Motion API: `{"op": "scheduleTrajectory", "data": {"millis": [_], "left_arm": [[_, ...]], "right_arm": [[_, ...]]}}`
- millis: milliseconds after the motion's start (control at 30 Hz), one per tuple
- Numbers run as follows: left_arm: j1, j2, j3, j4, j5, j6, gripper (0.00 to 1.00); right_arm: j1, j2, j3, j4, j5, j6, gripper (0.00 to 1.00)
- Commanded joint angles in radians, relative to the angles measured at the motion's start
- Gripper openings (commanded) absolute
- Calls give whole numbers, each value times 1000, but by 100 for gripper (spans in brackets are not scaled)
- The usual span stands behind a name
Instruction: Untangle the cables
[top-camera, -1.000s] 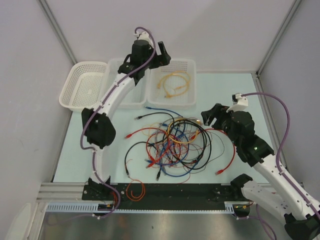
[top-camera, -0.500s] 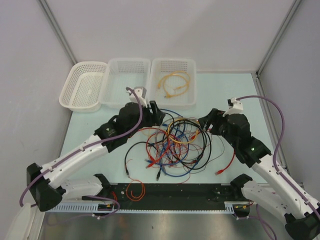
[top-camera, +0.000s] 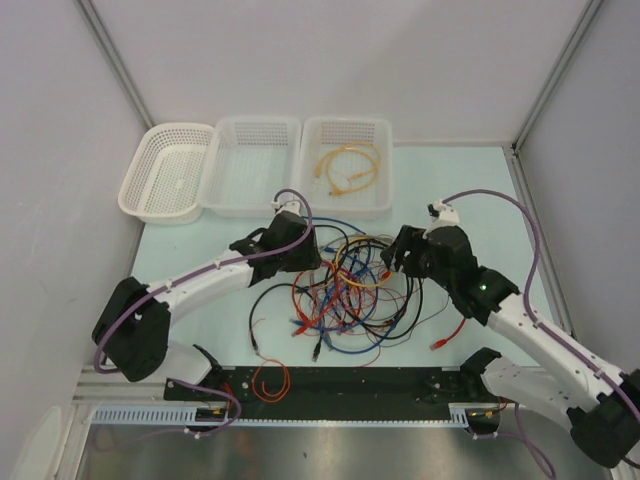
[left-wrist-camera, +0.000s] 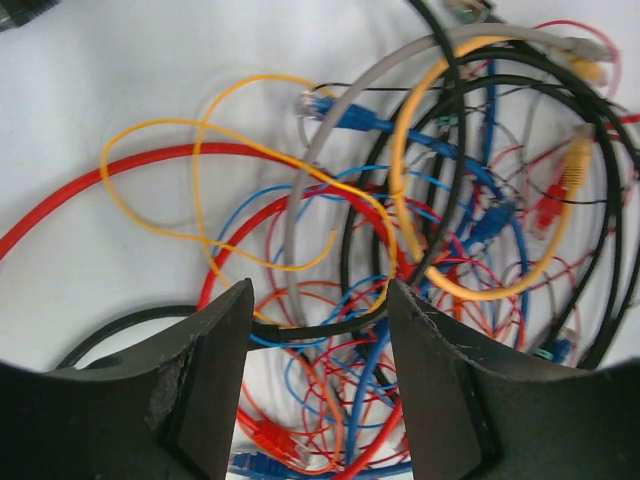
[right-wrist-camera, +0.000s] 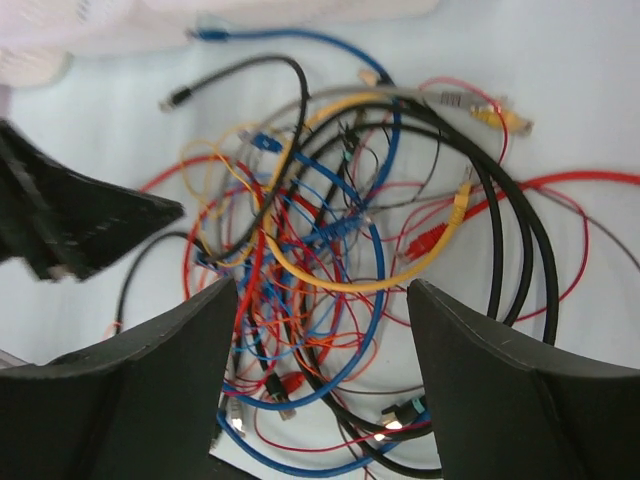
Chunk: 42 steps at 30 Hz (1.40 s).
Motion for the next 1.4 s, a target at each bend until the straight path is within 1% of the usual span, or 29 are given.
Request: {"op": "scheduleTrajectory", "data": {"millis": [0, 100, 200, 267, 300, 333, 533, 667, 833, 933, 967, 1033, 1067, 1200, 1233, 1267, 1333, 1367], "left_arm": [[-3, -30, 33, 53, 55, -19, 61], [-3, -67, -16, 69, 74, -29, 62], [-3, -108, -69, 75, 85, -45, 63], [-3, -140, -98, 75, 86, -52, 63], [-3, -152, -108, 78, 88, -54, 64], [-3, -162, -128, 79, 88, -55, 64], [-3, -199, -179, 104, 106, -62, 65], [-3, -212, -196, 101, 115, -66, 65], [-3, -264, -230, 98, 108, -66, 66], [-2, -284, -248, 98, 98, -69, 66], [-3, -285, -250, 98, 98, -72, 66], [-3, -289, -254, 95, 98, -72, 66], [-3, -295, -254, 93, 97, -71, 66], [-2, -323, -267, 83, 80, -74, 66], [-3, -327, -268, 83, 78, -74, 66], [-2, -334, -268, 81, 77, -72, 66], [-3, -347, -265, 79, 74, -72, 66], [-3, -349, -264, 79, 74, -74, 66]], "right_arm": [[16, 140, -8, -32, -89, -16, 71], [37, 208, -11, -17, -94, -21, 67], [31, 257, -11, -12, -112, -6, 66], [25, 271, -15, -20, -127, 48, 67], [25, 276, -20, -17, -131, 63, 68], [25, 283, -25, -12, -158, 97, 69], [5, 343, -74, 80, -235, 175, 70], [-48, 404, -97, 150, -276, 212, 70], [-75, 434, -111, 244, -272, 231, 68], [-96, 476, -111, 291, -279, 238, 63], [-104, 492, -111, 305, -290, 243, 53], [-107, 506, -111, 311, -284, 240, 38], [-105, 500, -111, 307, -264, 241, 26], [-70, 415, -112, 264, -200, 220, 11], [-50, 365, -111, 252, -186, 214, 8], [-43, 334, -112, 223, -163, 206, 2], [-21, 252, -112, 192, -143, 200, 1], [-23, 237, -112, 163, -147, 199, 10]]}}
